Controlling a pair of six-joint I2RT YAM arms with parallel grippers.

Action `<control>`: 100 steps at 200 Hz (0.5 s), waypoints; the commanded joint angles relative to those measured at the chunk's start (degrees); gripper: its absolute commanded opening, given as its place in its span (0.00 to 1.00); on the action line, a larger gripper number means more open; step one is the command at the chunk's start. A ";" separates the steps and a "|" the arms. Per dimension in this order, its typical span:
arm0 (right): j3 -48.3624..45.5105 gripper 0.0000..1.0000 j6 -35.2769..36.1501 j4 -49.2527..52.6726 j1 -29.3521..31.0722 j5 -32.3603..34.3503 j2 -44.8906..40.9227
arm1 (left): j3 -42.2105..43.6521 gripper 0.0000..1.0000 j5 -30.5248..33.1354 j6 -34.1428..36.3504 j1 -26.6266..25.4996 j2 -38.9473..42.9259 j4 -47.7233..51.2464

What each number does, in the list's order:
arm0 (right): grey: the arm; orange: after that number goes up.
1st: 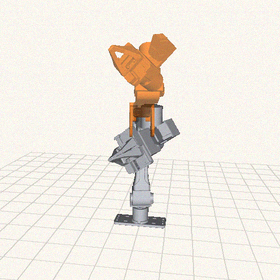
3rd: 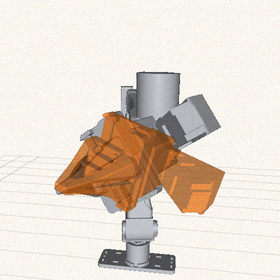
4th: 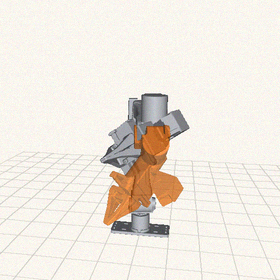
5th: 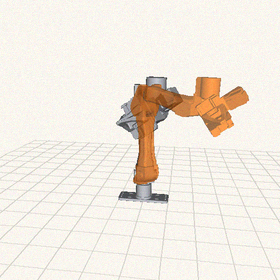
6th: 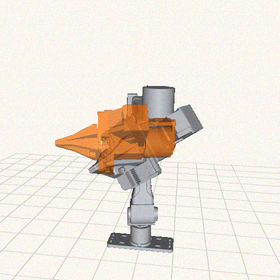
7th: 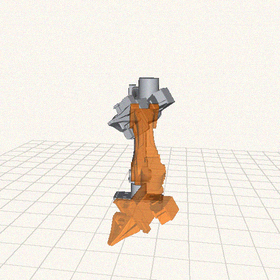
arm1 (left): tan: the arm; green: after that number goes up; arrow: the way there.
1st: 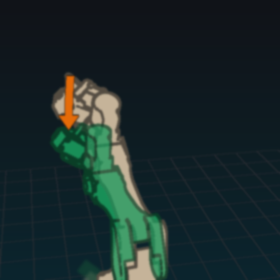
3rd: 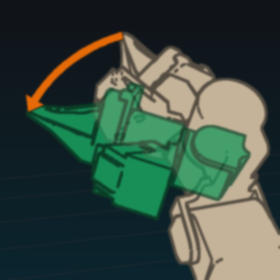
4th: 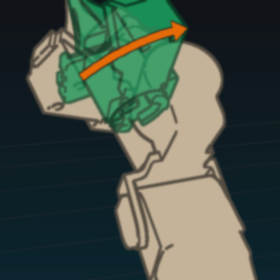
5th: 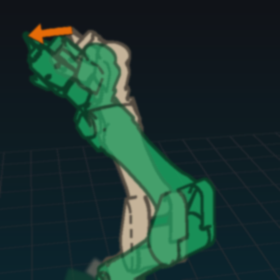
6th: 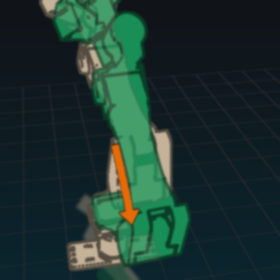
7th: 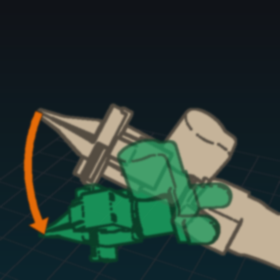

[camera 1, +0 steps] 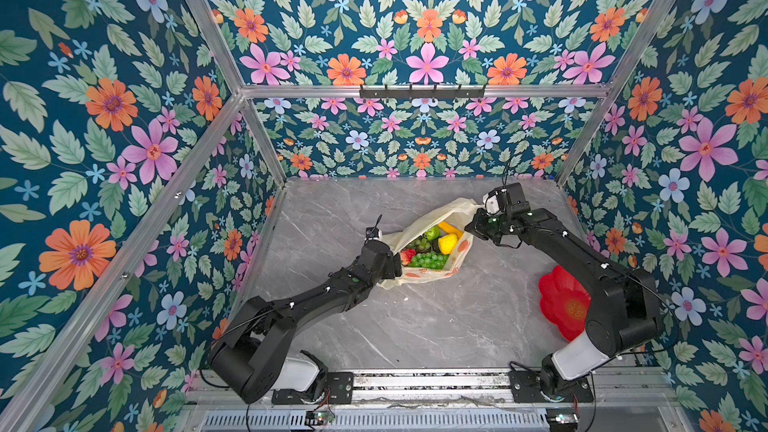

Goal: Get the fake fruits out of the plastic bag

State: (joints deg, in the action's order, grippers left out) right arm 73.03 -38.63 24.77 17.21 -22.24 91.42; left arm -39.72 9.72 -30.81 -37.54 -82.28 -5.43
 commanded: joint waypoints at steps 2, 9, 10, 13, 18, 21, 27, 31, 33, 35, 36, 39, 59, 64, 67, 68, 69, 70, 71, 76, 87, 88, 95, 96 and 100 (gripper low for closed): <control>1.82 0.00 0.49 0.75 1.10 0.06 -0.63 | -2.64 0.88 3.87 1.82 -0.37 -2.32 6.00; 2.29 0.00 0.49 0.96 1.23 0.34 -0.47 | -2.33 0.90 4.35 2.33 -1.09 -1.75 5.58; 2.33 0.00 0.49 0.97 1.19 0.35 -0.46 | -2.27 0.90 4.44 2.42 -1.20 -1.66 5.42; 2.51 0.00 0.41 1.06 1.16 0.50 -0.33 | -1.95 0.90 4.58 2.69 -1.36 -1.27 5.16; 2.83 0.00 0.42 1.23 1.24 0.87 -0.13 | -1.51 0.90 4.62 3.09 -1.68 -0.59 4.54; 2.89 0.00 0.48 1.30 1.18 1.14 0.03 | -1.16 0.90 4.52 3.43 -1.81 -0.05 4.05; 3.30 0.00 0.49 1.67 1.20 1.94 0.35 | -0.28 0.90 3.96 4.46 -2.25 1.17 2.69; 3.46 0.00 0.36 1.88 1.20 2.24 0.69 | 0.34 0.91 4.05 5.23 -2.74 1.89 1.77; 3.59 0.00 0.32 1.97 1.23 2.39 0.85 | 0.55 0.92 4.21 5.60 -3.03 2.29 1.57; 3.69 0.00 0.31 2.06 1.15 2.55 0.99 | 0.73 0.93 4.47 5.96 -3.23 2.60 1.50; 3.78 0.00 0.31 2.18 1.16 2.64 1.06 | 0.80 0.93 4.58 6.12 -3.41 2.76 1.49; 3.90 0.00 0.31 2.35 1.16 2.83 1.31 | 0.97 0.93 4.83 6.57 -3.76 3.31 1.47; 4.57 0.00 -0.12 2.73 1.15 3.74 2.61 | 2.56 0.94 5.78 9.33 -5.35 6.70 0.55; 4.71 0.00 -0.27 2.90 1.11 3.78 2.89 | 3.44 0.94 5.62 9.91 -5.60 7.72 -0.13; 4.74 0.00 -0.38 2.96 1.10 3.90 3.08 | 3.91 0.94 5.58 10.27 -5.59 8.35 -0.68; 4.75 0.00 -0.43 3.03 1.13 3.93 3.07 | 4.11 0.94 5.54 10.38 -5.60 8.45 -0.79; 4.79 0.00 -0.45 3.01 1.14 3.99 3.11 | 4.29 0.94 5.51 10.49 -5.61 8.71 -0.84; 4.81 0.00 -0.47 3.01 1.15 4.06 3.13 | 4.43 0.94 5.50 10.58 -5.61 8.93 -1.00; 4.87 0.00 -0.43 3.05 1.15 4.10 3.10 | 4.59 0.94 5.54 10.63 -5.61 9.13 -1.17; 4.94 0.00 -0.47 3.24 1.09 4.34 3.13 | 5.30 0.94 5.72 10.98 -5.66 9.99 -1.62; 4.93 0.00 -0.44 3.42 1.15 4.87 3.09 | 6.38 0.94 5.91 11.75 -5.68 11.42 -2.18; 4.93 0.00 -0.46 3.43 1.15 4.90 3.12 | 6.44 0.94 5.96 11.79 -5.69 11.52 -2.20; 4.88 0.00 -0.28 3.53 1.15 4.92 3.12 | 6.67 0.94 6.13 12.00 -5.69 12.29 -2.13; 4.86 0.00 -0.25 3.53 1.11 4.92 3.09 | 6.67 0.94 6.16 12.04 -5.70 12.39 -2.13; 4.82 0.00 -0.06 3.52 1.11 4.92 3.09 | 6.80 0.94 6.05 12.05 -5.78 12.90 -2.17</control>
State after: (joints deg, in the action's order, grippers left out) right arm 77.60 -38.83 27.46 18.33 -19.07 94.59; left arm -33.85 14.50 -21.71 -43.13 -71.55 -5.23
